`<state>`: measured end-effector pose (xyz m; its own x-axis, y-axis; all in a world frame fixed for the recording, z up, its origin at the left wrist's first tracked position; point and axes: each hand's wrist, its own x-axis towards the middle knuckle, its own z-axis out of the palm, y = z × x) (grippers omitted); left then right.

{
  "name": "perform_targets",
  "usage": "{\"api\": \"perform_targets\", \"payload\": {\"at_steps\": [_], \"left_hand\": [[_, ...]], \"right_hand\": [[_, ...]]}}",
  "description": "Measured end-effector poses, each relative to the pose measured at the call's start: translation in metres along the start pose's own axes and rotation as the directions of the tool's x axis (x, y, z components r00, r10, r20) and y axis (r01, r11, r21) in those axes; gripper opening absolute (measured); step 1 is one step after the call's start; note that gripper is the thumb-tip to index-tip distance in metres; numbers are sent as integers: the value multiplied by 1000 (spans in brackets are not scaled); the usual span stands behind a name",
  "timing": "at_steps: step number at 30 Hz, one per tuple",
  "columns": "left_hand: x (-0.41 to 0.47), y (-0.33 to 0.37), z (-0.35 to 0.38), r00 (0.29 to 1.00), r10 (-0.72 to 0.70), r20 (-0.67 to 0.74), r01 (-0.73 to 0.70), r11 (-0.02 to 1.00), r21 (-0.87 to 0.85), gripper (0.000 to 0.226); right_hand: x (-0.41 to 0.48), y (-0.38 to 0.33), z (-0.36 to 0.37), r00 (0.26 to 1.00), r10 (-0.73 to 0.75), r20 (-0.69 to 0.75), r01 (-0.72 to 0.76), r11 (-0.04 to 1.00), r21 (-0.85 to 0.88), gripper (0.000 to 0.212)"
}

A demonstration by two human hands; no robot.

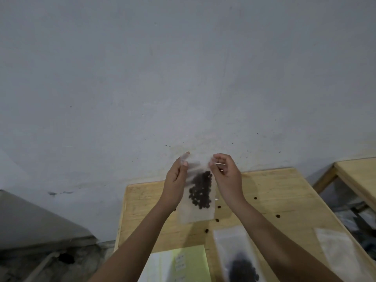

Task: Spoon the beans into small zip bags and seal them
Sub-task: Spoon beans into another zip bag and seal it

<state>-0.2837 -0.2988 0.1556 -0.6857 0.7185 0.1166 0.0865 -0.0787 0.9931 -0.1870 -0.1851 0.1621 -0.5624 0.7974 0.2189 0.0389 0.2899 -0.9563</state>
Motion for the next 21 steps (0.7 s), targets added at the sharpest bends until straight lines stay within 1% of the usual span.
{"api": "perform_targets", "payload": {"at_steps": [3,5,9,14,18,19,21], "left_hand": [[5,3,0,994,-26,-103,11,989,-148,25],[8,3,0,991,-27,-133,3,984,-181,20],[14,4,0,991,0,-131,-18,991,-136,24],[17,1,6,989,23,-144,-34,997,-74,19],[17,3,9,990,37,-134,-42,999,-33,22],[17,3,12,992,37,-123,-40,999,-20,22],[17,2,17,993,29,-111,-30,1000,-7,20]], "right_hand": [[5,-6,-5,1000,5,-18,-4,997,74,19],[7,-8,-6,1000,18,1,-18,995,103,24],[10,-6,-8,998,39,45,-45,991,126,33],[12,-3,-9,996,19,84,-22,999,28,28],[13,-4,-12,983,70,172,-72,997,3,34],[13,-4,-11,981,77,179,-74,997,-21,33],[13,-4,-9,987,85,140,-76,995,-67,28]]}}
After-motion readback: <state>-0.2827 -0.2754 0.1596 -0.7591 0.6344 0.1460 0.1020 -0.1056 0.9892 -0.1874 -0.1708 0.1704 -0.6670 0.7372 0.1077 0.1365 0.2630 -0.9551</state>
